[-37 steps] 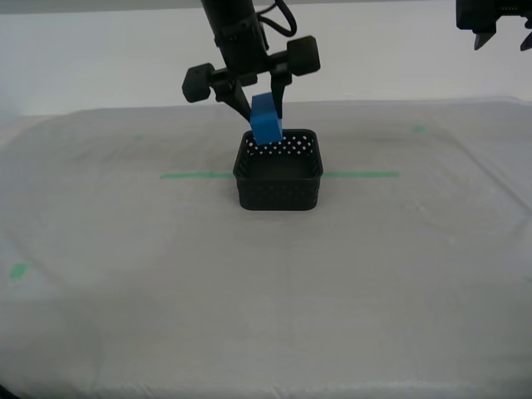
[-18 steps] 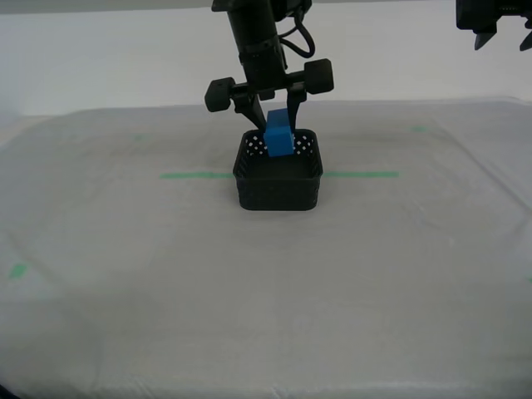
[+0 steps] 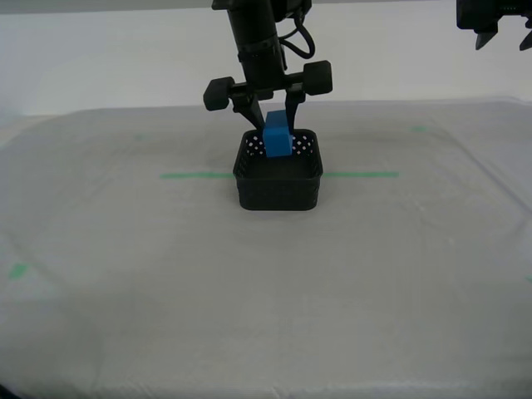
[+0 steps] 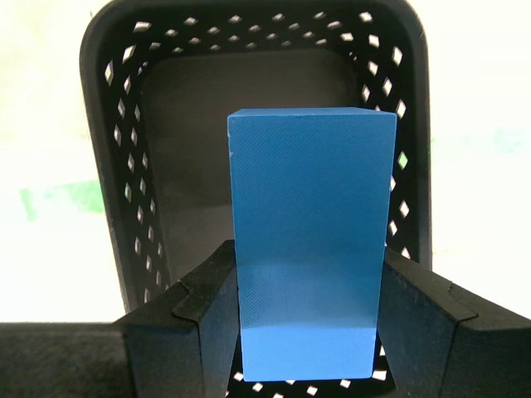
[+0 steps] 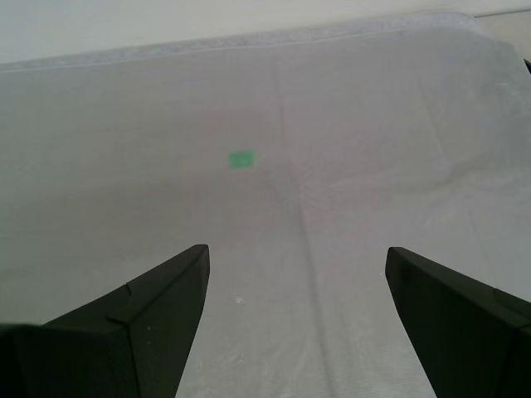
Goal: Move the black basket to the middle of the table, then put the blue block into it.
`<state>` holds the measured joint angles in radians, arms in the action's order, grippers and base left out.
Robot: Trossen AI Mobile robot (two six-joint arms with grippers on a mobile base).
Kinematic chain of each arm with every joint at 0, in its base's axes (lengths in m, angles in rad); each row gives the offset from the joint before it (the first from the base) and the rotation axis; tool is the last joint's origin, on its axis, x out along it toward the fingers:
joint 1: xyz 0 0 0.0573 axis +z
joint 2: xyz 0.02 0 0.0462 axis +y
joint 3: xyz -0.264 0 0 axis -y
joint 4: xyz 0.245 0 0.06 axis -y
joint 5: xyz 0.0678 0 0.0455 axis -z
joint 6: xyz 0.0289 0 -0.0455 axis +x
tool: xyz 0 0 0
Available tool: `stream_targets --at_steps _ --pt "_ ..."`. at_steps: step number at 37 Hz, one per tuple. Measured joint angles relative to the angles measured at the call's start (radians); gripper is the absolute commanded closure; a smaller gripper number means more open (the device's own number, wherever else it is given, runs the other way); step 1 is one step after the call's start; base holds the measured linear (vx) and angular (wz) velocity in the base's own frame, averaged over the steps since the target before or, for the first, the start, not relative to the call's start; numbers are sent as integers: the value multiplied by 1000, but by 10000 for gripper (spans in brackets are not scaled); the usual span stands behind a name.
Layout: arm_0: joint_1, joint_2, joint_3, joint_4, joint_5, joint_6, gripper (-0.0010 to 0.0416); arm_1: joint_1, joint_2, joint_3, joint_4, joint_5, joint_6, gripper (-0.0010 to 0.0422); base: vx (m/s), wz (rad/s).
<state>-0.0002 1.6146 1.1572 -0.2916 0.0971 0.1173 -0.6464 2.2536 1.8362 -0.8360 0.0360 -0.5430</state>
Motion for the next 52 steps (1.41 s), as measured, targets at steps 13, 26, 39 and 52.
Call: stream_targets --at_steps 13,26,39,52 --pt "1 0 0 0 0 0 101 5 0 0 -23 0 8 396 0 0" --pt "2 0 0 0 0 0 104 13 0 0 -50 0 14 233 0 0" --pt "1 0 0 0 0 0 102 11 0 0 -50 55 16 80 0 0" --pt "0 0 0 0 0 0 118 11 -2 0 -61 55 51 74 0 0"
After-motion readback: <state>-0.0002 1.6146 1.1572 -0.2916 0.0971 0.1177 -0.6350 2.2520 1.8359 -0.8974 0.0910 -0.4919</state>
